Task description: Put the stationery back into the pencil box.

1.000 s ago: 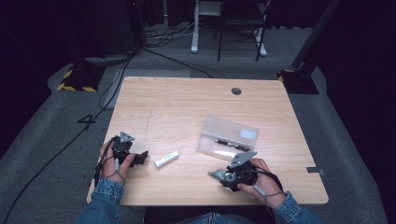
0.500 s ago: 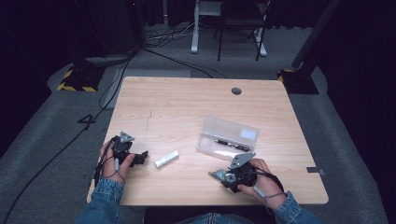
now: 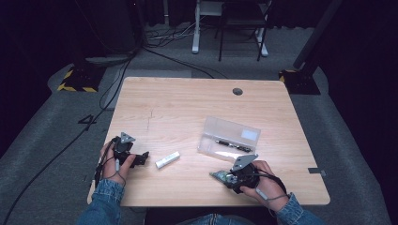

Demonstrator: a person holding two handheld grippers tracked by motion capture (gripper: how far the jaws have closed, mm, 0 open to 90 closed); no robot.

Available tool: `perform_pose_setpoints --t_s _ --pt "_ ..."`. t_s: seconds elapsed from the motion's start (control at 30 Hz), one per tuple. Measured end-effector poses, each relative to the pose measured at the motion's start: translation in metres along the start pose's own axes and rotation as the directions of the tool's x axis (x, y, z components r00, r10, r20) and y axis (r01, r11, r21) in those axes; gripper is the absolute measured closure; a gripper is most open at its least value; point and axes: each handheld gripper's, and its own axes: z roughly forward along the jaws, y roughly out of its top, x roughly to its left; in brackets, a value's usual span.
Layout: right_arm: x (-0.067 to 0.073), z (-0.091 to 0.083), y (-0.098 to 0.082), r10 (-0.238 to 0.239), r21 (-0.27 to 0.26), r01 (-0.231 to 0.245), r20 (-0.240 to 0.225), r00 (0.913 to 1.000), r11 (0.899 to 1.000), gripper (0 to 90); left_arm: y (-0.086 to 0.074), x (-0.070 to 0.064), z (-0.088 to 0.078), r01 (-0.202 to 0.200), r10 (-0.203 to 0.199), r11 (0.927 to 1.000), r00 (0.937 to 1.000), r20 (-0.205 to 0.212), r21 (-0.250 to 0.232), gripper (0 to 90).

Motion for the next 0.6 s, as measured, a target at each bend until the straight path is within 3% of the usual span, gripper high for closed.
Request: perform_pose_setpoints --t_s 0.6 --pt "-0.004 -0.02 0.009 0.013 -0.072 -0.012 0.019 0.9997 0.997 42.9 0.0 0.0 0.0 -0.001 0.001 1.0 1.0 -0.001 0.0 0.1"
